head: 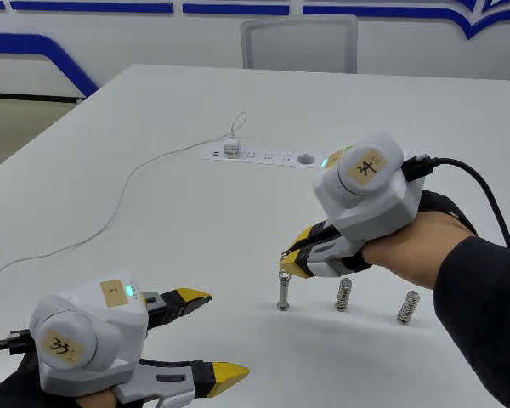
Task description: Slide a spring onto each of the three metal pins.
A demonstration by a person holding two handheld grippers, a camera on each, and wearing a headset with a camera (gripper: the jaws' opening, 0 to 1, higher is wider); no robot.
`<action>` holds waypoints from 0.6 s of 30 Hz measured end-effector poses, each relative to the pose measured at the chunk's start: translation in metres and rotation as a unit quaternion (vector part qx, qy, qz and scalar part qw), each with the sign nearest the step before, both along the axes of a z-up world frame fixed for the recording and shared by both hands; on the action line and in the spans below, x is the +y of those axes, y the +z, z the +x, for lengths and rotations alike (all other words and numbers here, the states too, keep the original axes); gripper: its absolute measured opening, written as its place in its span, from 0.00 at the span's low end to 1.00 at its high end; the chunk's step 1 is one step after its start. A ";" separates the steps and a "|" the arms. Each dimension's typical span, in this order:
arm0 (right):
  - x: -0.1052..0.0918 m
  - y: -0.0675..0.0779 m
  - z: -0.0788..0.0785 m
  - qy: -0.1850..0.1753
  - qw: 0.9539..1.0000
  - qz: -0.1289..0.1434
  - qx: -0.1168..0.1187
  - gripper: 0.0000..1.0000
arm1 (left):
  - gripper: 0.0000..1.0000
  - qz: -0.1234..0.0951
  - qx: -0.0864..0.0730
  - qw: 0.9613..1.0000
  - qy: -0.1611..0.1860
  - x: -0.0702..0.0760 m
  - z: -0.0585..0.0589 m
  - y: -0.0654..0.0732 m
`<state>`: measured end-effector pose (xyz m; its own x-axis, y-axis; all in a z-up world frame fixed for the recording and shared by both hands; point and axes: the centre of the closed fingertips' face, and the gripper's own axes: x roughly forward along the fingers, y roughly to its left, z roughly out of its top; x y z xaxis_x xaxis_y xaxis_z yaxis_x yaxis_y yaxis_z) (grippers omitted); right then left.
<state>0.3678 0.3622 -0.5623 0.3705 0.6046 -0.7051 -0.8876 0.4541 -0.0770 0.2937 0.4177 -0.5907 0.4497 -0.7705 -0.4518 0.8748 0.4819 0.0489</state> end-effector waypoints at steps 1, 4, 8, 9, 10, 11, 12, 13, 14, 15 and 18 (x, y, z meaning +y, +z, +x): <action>0.000 -0.001 0.000 0.000 1.000 0.000 0.002 0.12 | 0.61 0.000 0.000 1.000 0.000 0.000 0.000 0.000; 0.000 -0.004 0.001 0.000 1.000 -0.004 0.005 0.12 | 0.61 -0.001 0.000 1.000 0.001 0.000 0.000 0.000; 0.000 -0.008 0.003 -0.002 1.000 -0.005 0.010 0.12 | 0.61 -0.001 0.001 1.000 0.002 0.001 0.001 0.000; 0.000 -0.008 0.003 -0.002 1.000 -0.005 0.011 0.12 | 0.61 -0.002 0.001 1.000 0.003 0.001 0.001 0.000; 0.000 -0.009 0.003 -0.002 1.000 -0.005 0.012 0.12 | 0.61 -0.002 0.001 1.000 0.003 0.001 0.001 0.000; 0.000 -0.010 0.003 -0.002 1.000 -0.007 0.012 0.12 | 0.61 -0.002 0.001 1.000 0.003 0.001 0.001 -0.001; 0.000 -0.011 0.004 -0.002 1.000 -0.008 0.013 0.12 | 0.61 -0.002 0.001 1.000 0.003 0.001 0.001 -0.001; -0.001 -0.012 0.004 -0.003 1.000 -0.009 0.013 0.12 | 0.61 -0.002 0.001 1.000 0.003 0.001 0.001 -0.001; -0.001 -0.012 0.004 -0.004 1.000 -0.009 0.013 0.12 | 0.61 -0.002 0.001 1.000 0.003 0.001 0.001 -0.001; -0.001 -0.012 0.004 -0.004 1.000 -0.008 0.014 0.12 | 0.61 -0.002 0.001 1.000 0.003 0.001 0.001 -0.001; 0.000 -0.013 0.005 -0.005 1.000 -0.007 0.015 0.12 | 0.61 -0.002 0.002 1.000 0.003 0.002 0.001 -0.001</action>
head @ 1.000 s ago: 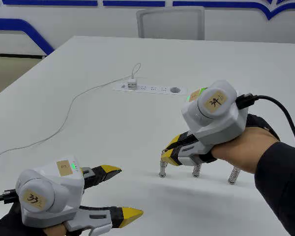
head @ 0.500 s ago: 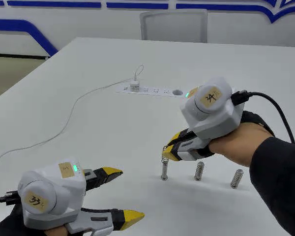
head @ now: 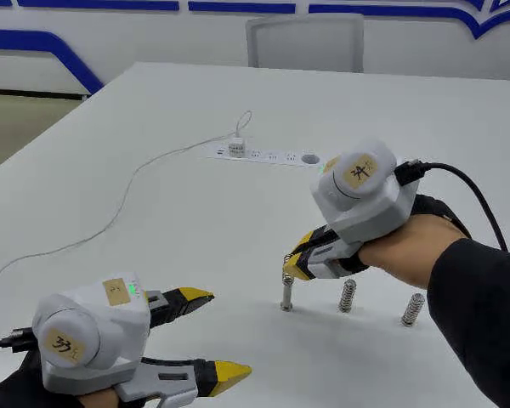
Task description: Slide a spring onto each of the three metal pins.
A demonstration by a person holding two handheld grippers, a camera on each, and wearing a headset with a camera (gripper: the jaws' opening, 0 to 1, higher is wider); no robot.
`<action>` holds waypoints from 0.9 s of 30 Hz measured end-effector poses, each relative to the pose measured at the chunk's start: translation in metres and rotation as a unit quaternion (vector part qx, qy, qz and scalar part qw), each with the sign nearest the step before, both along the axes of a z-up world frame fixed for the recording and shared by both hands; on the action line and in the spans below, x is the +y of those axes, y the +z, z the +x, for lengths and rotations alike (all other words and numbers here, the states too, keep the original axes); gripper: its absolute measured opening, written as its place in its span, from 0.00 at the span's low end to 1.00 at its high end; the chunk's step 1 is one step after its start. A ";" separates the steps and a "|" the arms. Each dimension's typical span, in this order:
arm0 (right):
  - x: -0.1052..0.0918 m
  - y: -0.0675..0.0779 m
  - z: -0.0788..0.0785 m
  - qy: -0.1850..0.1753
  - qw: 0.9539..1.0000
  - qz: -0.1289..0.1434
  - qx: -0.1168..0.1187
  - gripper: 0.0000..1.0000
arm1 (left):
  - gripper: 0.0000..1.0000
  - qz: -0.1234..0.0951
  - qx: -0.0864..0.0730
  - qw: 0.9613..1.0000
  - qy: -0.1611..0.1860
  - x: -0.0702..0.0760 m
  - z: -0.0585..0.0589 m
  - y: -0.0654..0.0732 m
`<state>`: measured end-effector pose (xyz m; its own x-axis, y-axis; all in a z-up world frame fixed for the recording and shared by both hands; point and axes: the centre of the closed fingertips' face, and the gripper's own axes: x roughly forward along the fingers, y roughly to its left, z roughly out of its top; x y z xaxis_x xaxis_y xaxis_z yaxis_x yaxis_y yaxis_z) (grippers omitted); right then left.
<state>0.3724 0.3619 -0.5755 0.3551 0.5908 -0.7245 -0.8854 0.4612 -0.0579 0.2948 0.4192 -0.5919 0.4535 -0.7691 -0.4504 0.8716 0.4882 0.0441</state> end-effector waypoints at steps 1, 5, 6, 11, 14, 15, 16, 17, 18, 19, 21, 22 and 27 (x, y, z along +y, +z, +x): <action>0.000 0.000 0.000 0.000 1.000 0.000 0.000 0.12 | 0.61 0.000 0.000 1.000 0.000 0.000 0.000 0.000; 0.000 -0.004 0.002 -0.003 1.000 0.001 0.004 0.12 | 0.61 0.000 0.001 1.000 0.000 0.000 0.000 0.000; 0.000 -0.005 0.002 -0.003 1.000 0.000 0.004 0.12 | 0.61 0.000 0.001 1.000 0.000 0.000 0.000 0.000; -0.001 -0.011 0.002 -0.006 1.000 -0.002 0.012 0.12 | 0.61 -0.001 0.001 1.000 0.001 0.000 0.000 0.000; -0.001 -0.015 0.003 -0.009 1.000 -0.001 0.015 0.12 | 0.61 -0.001 0.001 1.000 0.000 0.001 0.000 0.000; -0.001 -0.017 0.003 -0.010 1.000 0.000 0.017 0.12 | 0.61 -0.001 0.001 1.000 0.000 0.001 0.000 0.000; -0.002 -0.018 0.004 -0.011 1.000 0.000 0.018 0.12 | 0.61 0.000 0.001 1.000 0.000 0.001 0.000 0.000; -0.001 -0.020 0.004 -0.012 1.000 0.000 0.020 0.12 | 0.61 -0.001 0.002 1.000 0.000 0.001 0.000 0.000; -0.001 -0.021 0.004 -0.012 1.000 0.000 0.021 0.12 | 0.61 -0.001 0.002 1.000 0.000 0.001 0.000 -0.001; -0.001 -0.022 0.004 -0.013 1.000 -0.001 0.022 0.12 | 0.61 0.000 0.002 1.000 0.000 0.001 0.000 -0.001; -0.001 -0.026 0.004 -0.014 1.000 -0.001 0.024 0.12 | 0.61 0.000 0.002 1.000 0.000 0.000 0.000 -0.001; -0.001 -0.028 0.004 -0.015 1.000 -0.001 0.026 0.12 | 0.61 0.000 0.002 1.000 0.000 0.000 0.000 -0.001; -0.002 -0.038 0.005 -0.020 0.999 -0.005 0.033 0.12 | 0.61 0.000 0.003 1.000 0.001 0.000 0.000 -0.001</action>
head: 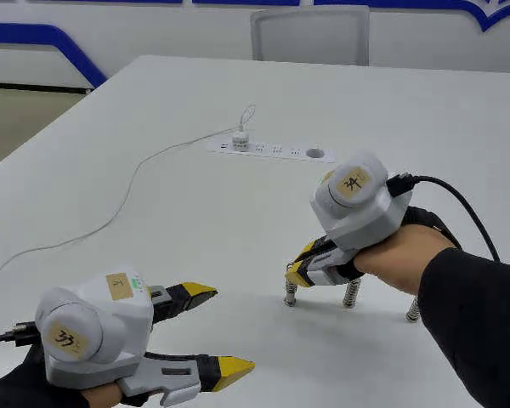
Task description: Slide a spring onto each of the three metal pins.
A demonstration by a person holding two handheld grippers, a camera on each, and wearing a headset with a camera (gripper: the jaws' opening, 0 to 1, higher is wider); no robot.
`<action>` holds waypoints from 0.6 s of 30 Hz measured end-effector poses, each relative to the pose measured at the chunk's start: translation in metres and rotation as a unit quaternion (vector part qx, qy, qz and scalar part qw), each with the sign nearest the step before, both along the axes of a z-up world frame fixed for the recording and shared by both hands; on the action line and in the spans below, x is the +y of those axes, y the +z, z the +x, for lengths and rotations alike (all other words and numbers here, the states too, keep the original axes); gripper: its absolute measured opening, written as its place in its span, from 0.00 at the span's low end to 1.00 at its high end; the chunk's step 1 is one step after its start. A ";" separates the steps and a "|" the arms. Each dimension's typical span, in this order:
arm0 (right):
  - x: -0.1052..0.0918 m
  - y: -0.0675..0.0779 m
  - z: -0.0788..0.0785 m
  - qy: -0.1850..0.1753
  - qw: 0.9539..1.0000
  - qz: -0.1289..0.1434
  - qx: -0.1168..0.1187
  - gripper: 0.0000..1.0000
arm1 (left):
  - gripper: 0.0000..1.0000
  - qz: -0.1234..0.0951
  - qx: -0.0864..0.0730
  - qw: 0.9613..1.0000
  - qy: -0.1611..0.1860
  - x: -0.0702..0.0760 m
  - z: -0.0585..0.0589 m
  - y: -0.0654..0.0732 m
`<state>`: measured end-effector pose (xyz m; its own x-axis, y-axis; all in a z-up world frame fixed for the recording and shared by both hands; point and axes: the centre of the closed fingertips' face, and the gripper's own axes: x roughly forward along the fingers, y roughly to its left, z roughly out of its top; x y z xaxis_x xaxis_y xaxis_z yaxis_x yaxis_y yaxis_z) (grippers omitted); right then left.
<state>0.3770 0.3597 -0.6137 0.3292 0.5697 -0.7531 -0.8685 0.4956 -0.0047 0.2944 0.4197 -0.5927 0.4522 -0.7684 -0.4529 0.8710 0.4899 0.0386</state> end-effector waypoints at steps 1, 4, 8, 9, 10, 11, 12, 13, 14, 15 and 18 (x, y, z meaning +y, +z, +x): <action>0.000 -0.001 0.000 -0.001 1.000 0.000 0.001 0.12 | 0.61 0.000 0.000 1.000 0.000 0.000 0.000 0.000; 0.000 -0.005 0.000 -0.004 1.000 0.000 0.004 0.12 | 0.61 0.000 0.001 1.000 0.000 0.000 0.000 0.000; 0.000 -0.010 0.000 -0.004 1.000 -0.005 0.003 0.12 | 0.61 0.000 0.001 1.000 0.000 0.000 0.000 0.000; 0.000 -0.011 0.000 -0.003 1.000 -0.006 0.002 0.12 | 0.61 0.000 0.001 1.000 0.000 0.000 0.000 0.000; 0.001 -0.012 0.000 -0.003 1.000 -0.007 0.002 0.12 | 0.61 0.000 0.001 1.000 0.000 0.000 0.000 0.000; 0.001 -0.013 0.000 -0.002 1.000 -0.008 0.002 0.12 | 0.61 -0.001 0.002 1.000 0.000 0.000 0.000 0.000; 0.001 -0.014 0.000 -0.001 1.000 -0.009 0.001 0.12 | 0.61 -0.001 0.002 1.000 0.000 0.000 0.000 0.000; 0.001 -0.015 0.000 -0.001 1.000 -0.011 0.001 0.12 | 0.61 0.000 0.002 1.000 0.000 0.000 0.000 0.000; 0.000 -0.017 0.001 -0.002 1.000 -0.012 0.001 0.12 | 0.61 -0.001 0.002 1.000 0.000 0.000 0.000 0.000; 0.000 -0.019 0.000 -0.001 1.000 -0.014 0.003 0.12 | 0.61 -0.001 0.002 1.000 0.000 0.000 0.000 0.000; 0.000 -0.020 0.000 -0.002 1.000 -0.013 0.003 0.12 | 0.61 -0.001 0.002 1.000 0.000 0.000 0.000 0.000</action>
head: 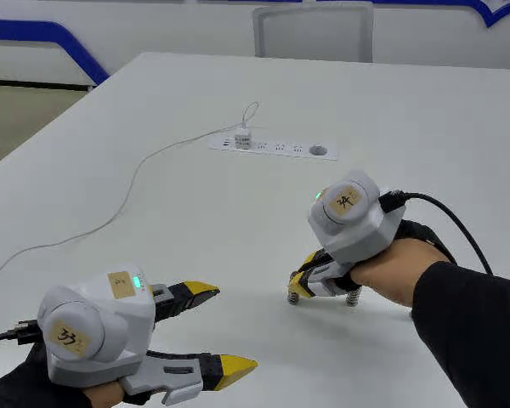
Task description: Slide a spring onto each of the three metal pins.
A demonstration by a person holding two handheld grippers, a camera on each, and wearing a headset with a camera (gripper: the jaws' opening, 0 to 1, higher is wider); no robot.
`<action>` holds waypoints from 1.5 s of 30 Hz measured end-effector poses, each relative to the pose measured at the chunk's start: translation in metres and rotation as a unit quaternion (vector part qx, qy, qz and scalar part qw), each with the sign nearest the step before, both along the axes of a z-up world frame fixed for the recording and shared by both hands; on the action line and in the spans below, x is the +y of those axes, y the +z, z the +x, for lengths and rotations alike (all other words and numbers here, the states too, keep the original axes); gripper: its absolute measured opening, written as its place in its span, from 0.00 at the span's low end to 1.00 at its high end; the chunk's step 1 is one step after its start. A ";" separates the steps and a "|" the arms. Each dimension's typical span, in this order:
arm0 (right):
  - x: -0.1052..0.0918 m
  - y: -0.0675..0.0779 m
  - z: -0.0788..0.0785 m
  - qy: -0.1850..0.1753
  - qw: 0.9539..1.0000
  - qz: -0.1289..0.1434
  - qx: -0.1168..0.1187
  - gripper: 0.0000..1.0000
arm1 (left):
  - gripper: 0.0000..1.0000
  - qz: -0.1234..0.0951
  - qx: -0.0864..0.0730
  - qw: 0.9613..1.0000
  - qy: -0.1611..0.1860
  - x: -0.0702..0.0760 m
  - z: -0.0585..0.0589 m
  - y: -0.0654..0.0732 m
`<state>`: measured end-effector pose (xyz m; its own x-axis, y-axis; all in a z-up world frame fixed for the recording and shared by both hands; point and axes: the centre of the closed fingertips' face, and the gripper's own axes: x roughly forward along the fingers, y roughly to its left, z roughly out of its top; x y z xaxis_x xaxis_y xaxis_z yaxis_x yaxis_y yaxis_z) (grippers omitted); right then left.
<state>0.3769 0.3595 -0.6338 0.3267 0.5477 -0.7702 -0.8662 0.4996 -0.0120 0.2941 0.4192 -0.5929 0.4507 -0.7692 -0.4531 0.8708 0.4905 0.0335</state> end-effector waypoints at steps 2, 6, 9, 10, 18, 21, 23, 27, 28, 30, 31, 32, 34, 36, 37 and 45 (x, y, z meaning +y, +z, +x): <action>0.000 -0.001 0.000 -0.001 1.000 -0.001 0.002 0.12 | 0.61 0.000 0.000 1.000 0.000 0.000 0.000 0.000; -0.002 0.000 -0.001 -0.001 1.000 -0.002 0.000 0.12 | 0.61 0.001 0.000 1.000 -0.001 0.000 0.000 -0.001; -0.005 0.001 -0.002 -0.003 1.000 -0.002 -0.001 0.13 | 0.61 0.001 0.000 1.000 -0.001 0.000 0.000 0.000; -0.006 0.002 -0.003 -0.004 1.000 -0.002 -0.003 0.13 | 0.61 0.001 0.000 1.000 -0.001 -0.001 0.000 0.000; -0.018 0.017 -0.010 -0.012 1.000 0.006 -0.019 0.15 | 0.61 0.001 -0.001 1.000 -0.003 -0.001 -0.001 0.000; -0.022 0.022 -0.015 -0.015 1.000 0.009 -0.024 0.16 | 0.61 0.000 -0.001 1.000 -0.004 -0.002 -0.001 0.000; -0.024 0.027 -0.019 -0.018 0.999 0.015 -0.029 0.16 | 0.61 0.001 -0.001 1.000 -0.006 -0.003 -0.002 0.000; -0.026 0.033 -0.029 -0.019 0.999 0.025 -0.036 0.17 | 0.61 0.001 0.000 1.000 -0.007 -0.002 -0.002 0.000; -0.027 0.034 -0.030 -0.019 0.999 0.026 -0.037 0.17 | 0.61 0.001 0.000 1.000 -0.007 -0.002 -0.002 0.000; -0.031 0.036 -0.035 -0.019 0.999 0.029 -0.040 0.18 | 0.61 0.001 0.000 1.000 -0.007 -0.003 -0.002 0.000; -0.032 0.037 -0.037 -0.019 0.999 0.030 -0.041 0.18 | 0.61 0.001 0.000 1.000 -0.008 -0.003 -0.002 0.000; -0.034 0.039 -0.040 -0.018 0.998 0.033 -0.044 0.18 | 0.61 0.002 0.000 1.000 -0.009 -0.003 -0.002 0.000; -0.036 0.042 -0.045 -0.018 0.998 0.040 -0.045 0.19 | 0.61 0.002 0.000 1.000 -0.009 -0.003 -0.002 0.000; -0.041 0.045 -0.050 -0.019 0.998 0.046 -0.050 0.19 | 0.61 0.001 0.000 1.000 -0.009 -0.003 -0.002 0.000; -0.044 0.046 -0.053 -0.021 0.997 0.050 -0.049 0.19 | 0.61 0.001 -0.001 1.000 -0.008 -0.003 -0.002 0.000; -0.068 0.051 -0.072 -0.036 0.995 0.074 -0.060 0.21 | 0.61 0.001 0.000 1.000 -0.007 -0.003 -0.001 0.000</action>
<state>0.3049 0.2912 -0.5833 0.4537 0.6240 -0.6362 -0.8247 0.5645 -0.0345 0.2927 0.4167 -0.5928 0.4403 -0.7746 -0.4540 0.8774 0.4785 0.0347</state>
